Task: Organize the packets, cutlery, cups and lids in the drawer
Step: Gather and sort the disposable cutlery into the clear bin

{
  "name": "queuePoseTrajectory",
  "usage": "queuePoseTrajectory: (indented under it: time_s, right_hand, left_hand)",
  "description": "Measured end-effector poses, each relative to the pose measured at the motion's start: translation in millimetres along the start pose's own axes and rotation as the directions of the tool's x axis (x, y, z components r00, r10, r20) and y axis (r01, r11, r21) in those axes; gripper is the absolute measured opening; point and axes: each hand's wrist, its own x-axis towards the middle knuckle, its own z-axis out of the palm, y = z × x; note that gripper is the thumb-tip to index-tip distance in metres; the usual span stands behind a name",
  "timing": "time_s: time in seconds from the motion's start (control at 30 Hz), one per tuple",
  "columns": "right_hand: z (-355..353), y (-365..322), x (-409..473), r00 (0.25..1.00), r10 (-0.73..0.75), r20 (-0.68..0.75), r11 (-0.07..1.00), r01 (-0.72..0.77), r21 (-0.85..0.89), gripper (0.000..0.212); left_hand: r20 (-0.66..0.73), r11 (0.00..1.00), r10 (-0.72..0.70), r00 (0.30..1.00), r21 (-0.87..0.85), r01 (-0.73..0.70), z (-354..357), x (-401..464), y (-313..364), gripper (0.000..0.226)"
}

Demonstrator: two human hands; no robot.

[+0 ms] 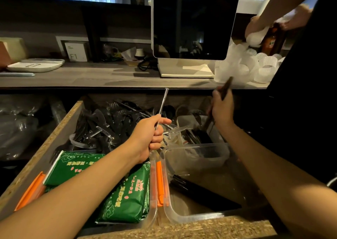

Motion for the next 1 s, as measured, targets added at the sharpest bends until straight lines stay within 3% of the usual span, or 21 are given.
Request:
queuePoseTrajectory:
  time_s: [0.1,0.2,0.3,0.37,0.43,0.5,0.57,0.67,0.73,0.8,0.87,1.0]
  right_hand:
    - [12,32,1,0.981,0.106,0.161,0.937,-0.044,-0.346,0.035]
    - [12,84,21,0.872,0.371,0.320,0.815,-0.140,-0.562,0.081]
    - [13,71,10,0.871,0.352,0.342,0.803,-0.093,-0.589,0.071]
    - [16,24,-20,0.926,0.232,0.298,0.866,-0.057,-0.497,0.046]
    - [22,-6,-36,0.906,0.212,0.367,0.968,-0.142,-0.209,0.027]
    - [24,-33,-58,0.823,0.226,0.521,0.963,-0.271,0.011,0.028]
    - [26,-46,-77,0.791,0.181,0.585,0.966,-0.253,0.043,0.026]
    - [22,-55,-83,0.836,0.160,0.525,0.939,-0.293,0.181,0.024]
    - [13,-62,-71,0.869,0.185,0.459,0.923,-0.314,0.222,0.025]
    - [3,-65,-61,0.860,0.239,0.452,0.954,-0.293,0.054,0.029]
    - [-7,-62,-67,0.798,0.340,0.498,0.939,-0.258,-0.227,0.037]
    - [-36,-38,-98,0.562,0.539,0.628,0.796,-0.097,-0.597,0.027]
  left_hand:
    - [0.037,0.999,-0.036,0.999,-0.031,0.037,3,-1,-1,0.041]
    - [0.046,0.997,-0.060,0.997,-0.048,0.062,6,-3,-1,0.036]
    - [0.039,0.999,-0.019,0.999,-0.044,0.021,8,-2,-2,0.029]
    - [0.043,0.999,0.035,0.998,0.003,-0.035,9,-3,-2,0.027]
    - [0.075,0.997,0.059,0.995,0.050,-0.063,10,-6,-1,0.025]
    - [0.148,0.990,0.050,0.988,0.123,-0.069,11,-9,-1,0.025]
    - [0.237,0.982,0.011,0.971,0.182,-0.055,13,-11,-2,0.025]
    - [0.287,0.974,-0.011,0.958,0.219,-0.054,15,-13,-3,0.030]
    - [0.179,0.956,0.063,0.982,0.270,-0.111,13,-11,0,0.036]
    - [0.031,0.949,0.176,0.984,0.261,-0.178,11,-8,5,0.036]
    - [-0.078,0.958,0.231,0.970,0.190,-0.213,7,-4,8,0.035]
    - [-0.159,0.962,0.235,0.959,0.182,-0.206,1,2,6,0.034]
